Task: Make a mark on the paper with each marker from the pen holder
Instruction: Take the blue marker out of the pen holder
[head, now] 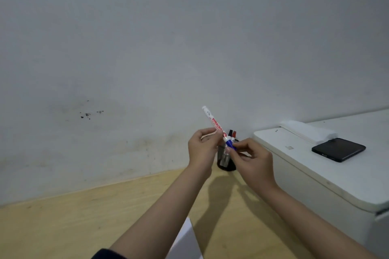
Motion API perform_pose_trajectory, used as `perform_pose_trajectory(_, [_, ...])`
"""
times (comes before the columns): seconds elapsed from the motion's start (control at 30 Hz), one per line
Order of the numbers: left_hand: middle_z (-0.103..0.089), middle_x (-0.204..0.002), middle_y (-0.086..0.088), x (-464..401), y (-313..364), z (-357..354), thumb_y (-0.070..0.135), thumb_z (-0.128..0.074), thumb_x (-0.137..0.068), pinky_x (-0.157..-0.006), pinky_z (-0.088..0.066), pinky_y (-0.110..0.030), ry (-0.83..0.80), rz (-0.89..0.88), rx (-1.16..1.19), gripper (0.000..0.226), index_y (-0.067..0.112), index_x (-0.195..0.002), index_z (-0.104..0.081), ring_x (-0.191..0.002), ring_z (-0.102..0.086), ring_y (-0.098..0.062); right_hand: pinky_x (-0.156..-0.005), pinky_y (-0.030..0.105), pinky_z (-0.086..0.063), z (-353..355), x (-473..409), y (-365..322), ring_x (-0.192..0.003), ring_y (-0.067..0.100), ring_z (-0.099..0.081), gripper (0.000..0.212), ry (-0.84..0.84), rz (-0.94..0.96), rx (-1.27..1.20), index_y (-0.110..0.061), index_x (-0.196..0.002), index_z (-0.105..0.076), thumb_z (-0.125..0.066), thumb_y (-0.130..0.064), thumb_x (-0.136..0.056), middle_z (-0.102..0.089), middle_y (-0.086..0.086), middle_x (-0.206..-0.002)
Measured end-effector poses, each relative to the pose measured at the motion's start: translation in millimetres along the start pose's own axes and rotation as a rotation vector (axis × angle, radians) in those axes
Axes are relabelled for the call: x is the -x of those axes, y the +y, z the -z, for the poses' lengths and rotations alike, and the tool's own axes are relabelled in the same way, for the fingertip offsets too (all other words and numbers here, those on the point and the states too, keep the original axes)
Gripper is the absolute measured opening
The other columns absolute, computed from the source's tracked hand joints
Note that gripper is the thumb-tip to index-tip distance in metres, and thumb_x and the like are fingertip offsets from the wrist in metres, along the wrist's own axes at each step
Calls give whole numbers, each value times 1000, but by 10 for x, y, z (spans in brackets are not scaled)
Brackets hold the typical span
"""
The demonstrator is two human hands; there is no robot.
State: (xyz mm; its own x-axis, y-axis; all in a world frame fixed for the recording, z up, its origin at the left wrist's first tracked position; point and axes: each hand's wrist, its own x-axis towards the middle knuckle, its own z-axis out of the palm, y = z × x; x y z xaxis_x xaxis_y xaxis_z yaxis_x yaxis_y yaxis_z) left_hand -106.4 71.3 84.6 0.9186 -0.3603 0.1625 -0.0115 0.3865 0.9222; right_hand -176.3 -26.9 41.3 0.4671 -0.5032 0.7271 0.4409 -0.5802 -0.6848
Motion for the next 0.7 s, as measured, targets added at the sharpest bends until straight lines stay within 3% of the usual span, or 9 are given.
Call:
perform_pose_trajectory(0.07, [-70,-88,-9,124,111,106,11,-70,-79,-69,-54,-25,18,-41,-35,18,11,-95,-62,-80,-67,-18,-70,21,-58,-59,125,-131,-76,13,-70,17,-90,34,-7,-23,-78,-68,-77,-8,-74,-69,1,-79])
perform_pose_trajectory(0.17, [-68,-83,-9,262,252,315,7,-67,-80,-65,-54,-23,12,-129,-74,18,9,-98,-65,-71,-64,-14,-64,21,-54,-109,180,-320,-71,12,-65,9,-92,125,60,-17,-86,-70,-73,-17,-77,-66,1,-79])
perform_pose_trajectory(0.3, [-69,-85,-5,407,344,576,8,-67,-81,-56,-47,-9,-71,-209,-190,17,8,-98,-70,-73,-66,-10,-52,20,-42,-236,63,-574,-50,9,-45,20,9,-129,-48,-15,-96,-66,-71,-25,-80,-51,1,-61])
perform_pose_trajectory(0.43, [-67,-87,-7,534,394,710,8,-73,-77,-70,-52,-20,-158,-242,-269,24,5,-100,-68,-81,-63,-16,-38,21,-36,-438,45,-765,-38,7,-40,16,-164,-417,-252,-13,-87,-65,-66,-29,-84,-47,1,-54])
perform_pose_trajectory(0.53, [-67,-89,-10,586,441,867,8,-77,-72,-80,-53,-34,-122,-242,-344,26,8,-95,-66,-81,-62,-19,-37,18,-37,-498,87,-858,-37,8,-43,15,-114,-446,-332,-13,-75,-61,-64,-22,-86,-50,4,-56])
perform_pose_trajectory(0.7, [-69,-76,-8,633,519,1088,-1,-73,-73,-66,-51,-17,-97,-296,-484,12,3,-84,-69,-69,-64,-13,-40,22,-37,-524,119,-898,-39,11,-41,11,-131,-454,-481,-11,-78,-63,-65,-19,-86,-46,2,-54])
